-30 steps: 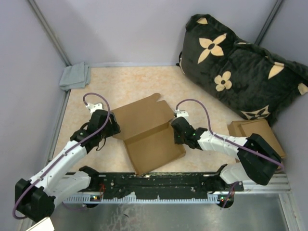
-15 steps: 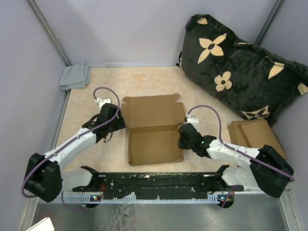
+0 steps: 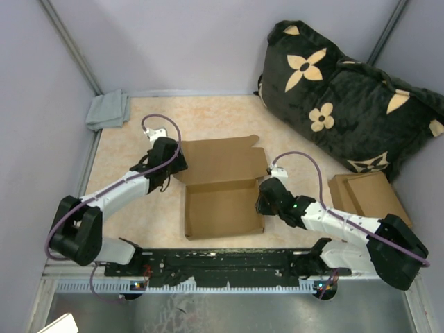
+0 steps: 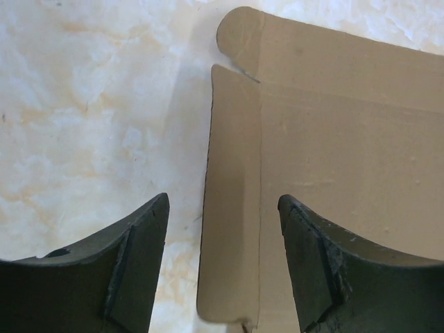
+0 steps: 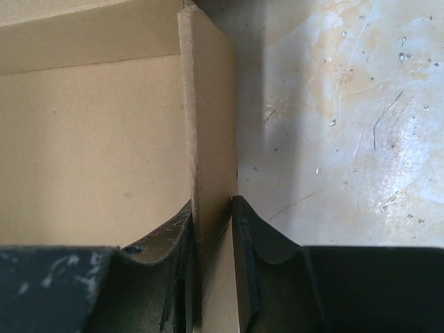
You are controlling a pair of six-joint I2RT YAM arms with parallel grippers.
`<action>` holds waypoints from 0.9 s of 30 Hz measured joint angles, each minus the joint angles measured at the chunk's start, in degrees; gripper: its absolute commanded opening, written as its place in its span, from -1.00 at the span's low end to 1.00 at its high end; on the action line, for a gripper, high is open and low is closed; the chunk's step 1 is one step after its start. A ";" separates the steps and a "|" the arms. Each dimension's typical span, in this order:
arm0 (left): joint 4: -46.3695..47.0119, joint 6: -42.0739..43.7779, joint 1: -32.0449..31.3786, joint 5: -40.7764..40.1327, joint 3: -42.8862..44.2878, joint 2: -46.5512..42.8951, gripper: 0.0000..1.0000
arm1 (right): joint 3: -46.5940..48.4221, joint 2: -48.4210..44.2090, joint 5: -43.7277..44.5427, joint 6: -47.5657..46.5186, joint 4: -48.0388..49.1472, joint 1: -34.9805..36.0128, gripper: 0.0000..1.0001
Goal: Fold the paper box
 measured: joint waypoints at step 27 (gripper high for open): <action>11.02 3.06 0.39 5.92 1.11 8.26 -1.00 | 20.02 -0.48 -7.82 -12.66 -14.23 -10.64 0.41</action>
